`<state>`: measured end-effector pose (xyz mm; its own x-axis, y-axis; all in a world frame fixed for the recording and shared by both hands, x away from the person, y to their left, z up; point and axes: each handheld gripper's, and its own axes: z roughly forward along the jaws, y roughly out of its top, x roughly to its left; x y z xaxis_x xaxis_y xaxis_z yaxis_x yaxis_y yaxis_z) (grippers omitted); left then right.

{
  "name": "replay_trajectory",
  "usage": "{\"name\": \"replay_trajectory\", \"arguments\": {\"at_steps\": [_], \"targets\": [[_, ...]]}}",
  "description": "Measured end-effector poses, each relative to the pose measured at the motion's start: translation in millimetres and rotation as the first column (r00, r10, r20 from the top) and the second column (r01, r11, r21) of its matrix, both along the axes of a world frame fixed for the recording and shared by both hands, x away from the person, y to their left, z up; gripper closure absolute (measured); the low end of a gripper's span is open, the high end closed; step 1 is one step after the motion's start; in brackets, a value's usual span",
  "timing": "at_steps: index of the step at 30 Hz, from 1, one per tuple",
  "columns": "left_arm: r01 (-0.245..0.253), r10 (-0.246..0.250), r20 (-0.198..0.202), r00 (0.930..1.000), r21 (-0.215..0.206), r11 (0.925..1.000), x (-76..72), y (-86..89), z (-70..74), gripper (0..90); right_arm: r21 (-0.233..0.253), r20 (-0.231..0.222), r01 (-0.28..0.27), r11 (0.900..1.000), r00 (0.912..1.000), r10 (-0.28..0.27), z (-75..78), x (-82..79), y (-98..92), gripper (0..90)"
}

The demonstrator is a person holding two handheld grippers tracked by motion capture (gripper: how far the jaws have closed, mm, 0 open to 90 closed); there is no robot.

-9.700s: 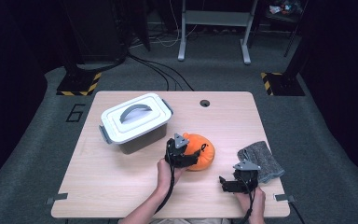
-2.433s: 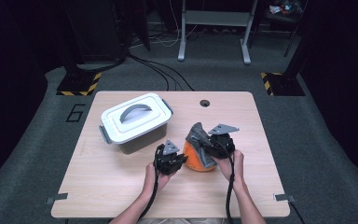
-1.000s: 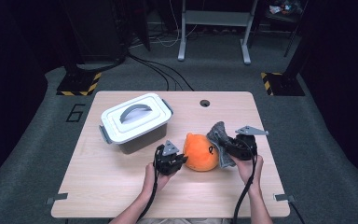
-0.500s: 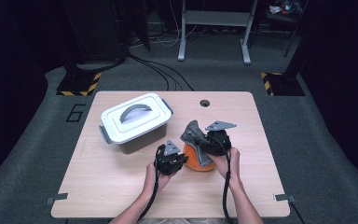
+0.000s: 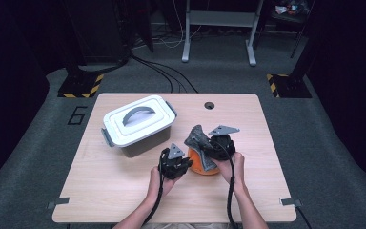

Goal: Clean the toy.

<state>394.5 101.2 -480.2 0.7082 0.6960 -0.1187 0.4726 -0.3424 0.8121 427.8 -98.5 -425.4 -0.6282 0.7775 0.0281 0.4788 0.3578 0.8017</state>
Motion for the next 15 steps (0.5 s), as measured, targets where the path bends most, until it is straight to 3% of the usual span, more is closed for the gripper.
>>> {"name": "replay_trajectory", "arguments": {"at_steps": [9, 15], "targets": [[-0.002, 0.001, -0.006, 1.0000, -0.011, 0.9999, -0.1, 0.8, -1.3, 80.9, 0.021, 0.010, 0.062, 0.998, 0.9980, -0.062, -5.3, -7.9, -27.9, 68.6], [-0.002, 0.002, -0.009, 1.0000, -0.015, 0.9999, 0.1, 1.5, -2.0, 80.9, 0.048, -0.020, 0.133, 0.990, 0.9911, -0.132, -16.4, -10.6, -55.3, 68.5]]}}
